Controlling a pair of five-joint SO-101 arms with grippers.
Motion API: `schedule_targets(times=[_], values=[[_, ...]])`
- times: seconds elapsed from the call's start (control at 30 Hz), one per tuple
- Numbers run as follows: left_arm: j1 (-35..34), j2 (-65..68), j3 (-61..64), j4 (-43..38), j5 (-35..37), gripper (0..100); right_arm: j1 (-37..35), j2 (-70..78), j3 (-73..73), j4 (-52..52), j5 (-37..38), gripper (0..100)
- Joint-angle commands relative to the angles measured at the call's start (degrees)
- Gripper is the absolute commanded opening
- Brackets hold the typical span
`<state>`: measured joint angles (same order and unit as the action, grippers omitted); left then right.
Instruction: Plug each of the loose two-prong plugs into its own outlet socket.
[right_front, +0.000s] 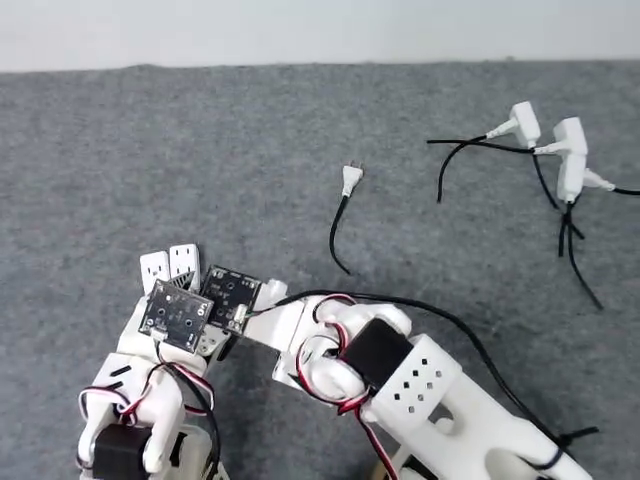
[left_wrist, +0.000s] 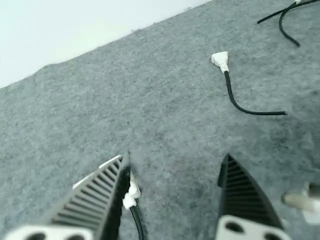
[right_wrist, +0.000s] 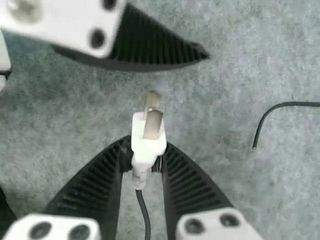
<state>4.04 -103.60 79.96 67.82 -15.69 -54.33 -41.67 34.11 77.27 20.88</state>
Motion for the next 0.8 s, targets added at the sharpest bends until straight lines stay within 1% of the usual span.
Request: schedule_targets(times=[0.0,0.13,0.2,0.27,0.43,0.5,0.67,0.77], values=[[1.0,-0.8,2.9,0.1,-0.8,29,0.7,-4.8,-8.1,-0.5,0.2,0.9],[0.9,-0.9,2.6,0.1,-0.7,29,0.7,-5.1,-6.3,-1.0,0.2,0.9],[-0.7,-0.9,1.5,0.1,-0.6,29,0.7,-5.1,-6.2,-1.0,0.2,0.9],[-3.7,-0.9,0.7,0.0,-0.2,29,0.7,-5.2,-6.2,-1.0,0.2,0.9],[-13.6,-0.9,0.0,-4.8,6.8,29,0.8,-4.9,-6.2,-1.0,0.2,0.9],[-15.8,-0.9,0.0,-5.8,8.6,29,0.8,-5.0,-6.2,-1.0,0.2,0.9],[-13.4,-0.9,-0.3,-5.6,9.8,29,0.8,-4.7,-5.9,-1.1,0.1,0.9],[-11.1,-0.9,-2.4,-4.1,9.8,29,0.8,-4.7,-3.9,-3.2,0.1,0.9]])
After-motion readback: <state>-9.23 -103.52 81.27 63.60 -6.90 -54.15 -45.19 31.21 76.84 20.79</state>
